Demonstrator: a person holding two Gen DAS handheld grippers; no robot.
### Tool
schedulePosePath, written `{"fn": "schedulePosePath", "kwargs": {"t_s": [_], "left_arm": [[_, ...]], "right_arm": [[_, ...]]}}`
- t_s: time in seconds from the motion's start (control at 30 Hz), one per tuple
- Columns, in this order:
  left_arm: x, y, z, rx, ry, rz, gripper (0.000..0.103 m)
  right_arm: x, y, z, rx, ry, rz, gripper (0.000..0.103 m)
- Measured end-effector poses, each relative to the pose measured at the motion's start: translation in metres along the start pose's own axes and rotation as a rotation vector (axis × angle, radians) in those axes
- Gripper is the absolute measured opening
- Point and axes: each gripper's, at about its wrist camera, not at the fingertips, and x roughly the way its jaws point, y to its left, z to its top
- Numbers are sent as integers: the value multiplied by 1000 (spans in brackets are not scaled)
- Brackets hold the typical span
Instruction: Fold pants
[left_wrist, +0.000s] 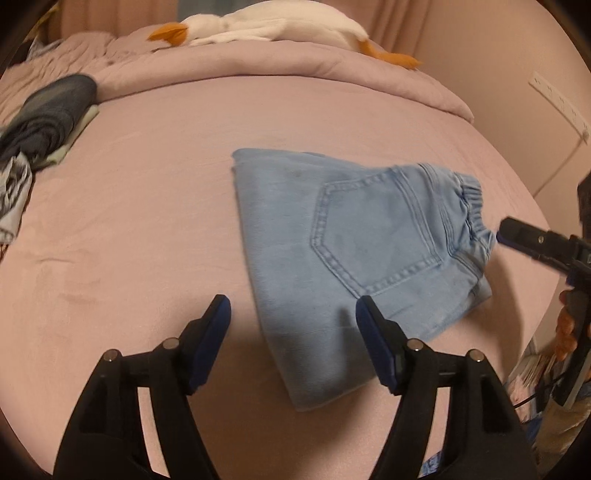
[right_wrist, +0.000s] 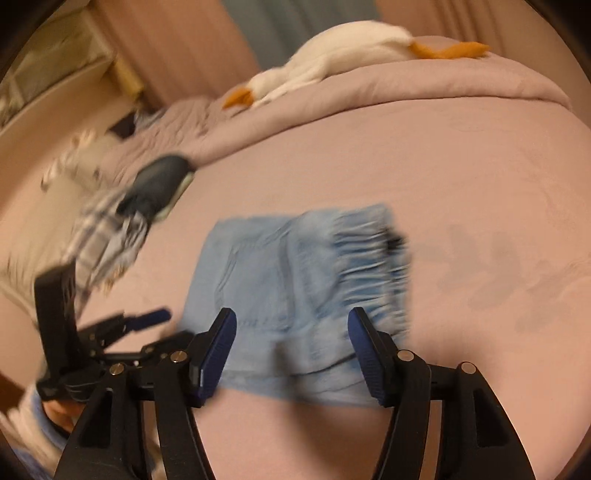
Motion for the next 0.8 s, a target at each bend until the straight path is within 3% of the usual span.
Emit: {"fn": "schedulePosePath", "kwargs": {"t_s": [0.13, 0.3, 0.8], "left_arm": [[1, 8, 2, -44, 5, -7, 79], [3, 9, 3, -58, 13, -13, 79], [19, 10, 5, -41, 51, -29, 79]], "right_arm": [[-1, -30, 2, 125, 10, -20, 74], [10, -51, -2, 219, 72, -12, 75], [33, -62, -1, 248, 179, 33, 76]]}}
